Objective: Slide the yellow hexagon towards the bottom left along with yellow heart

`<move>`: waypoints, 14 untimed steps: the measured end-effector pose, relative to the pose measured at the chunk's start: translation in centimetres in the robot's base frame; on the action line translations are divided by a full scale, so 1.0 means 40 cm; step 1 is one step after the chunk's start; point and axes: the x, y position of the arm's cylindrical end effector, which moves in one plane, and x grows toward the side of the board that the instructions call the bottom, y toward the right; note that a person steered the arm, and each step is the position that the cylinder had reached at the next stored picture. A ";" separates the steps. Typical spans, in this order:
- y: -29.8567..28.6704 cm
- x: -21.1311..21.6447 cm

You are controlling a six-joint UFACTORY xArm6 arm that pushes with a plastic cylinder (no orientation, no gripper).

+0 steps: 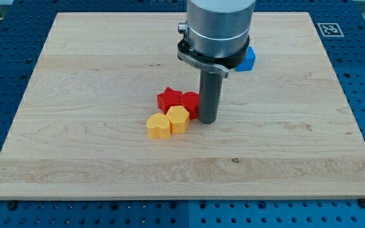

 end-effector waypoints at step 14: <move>-0.366 -0.281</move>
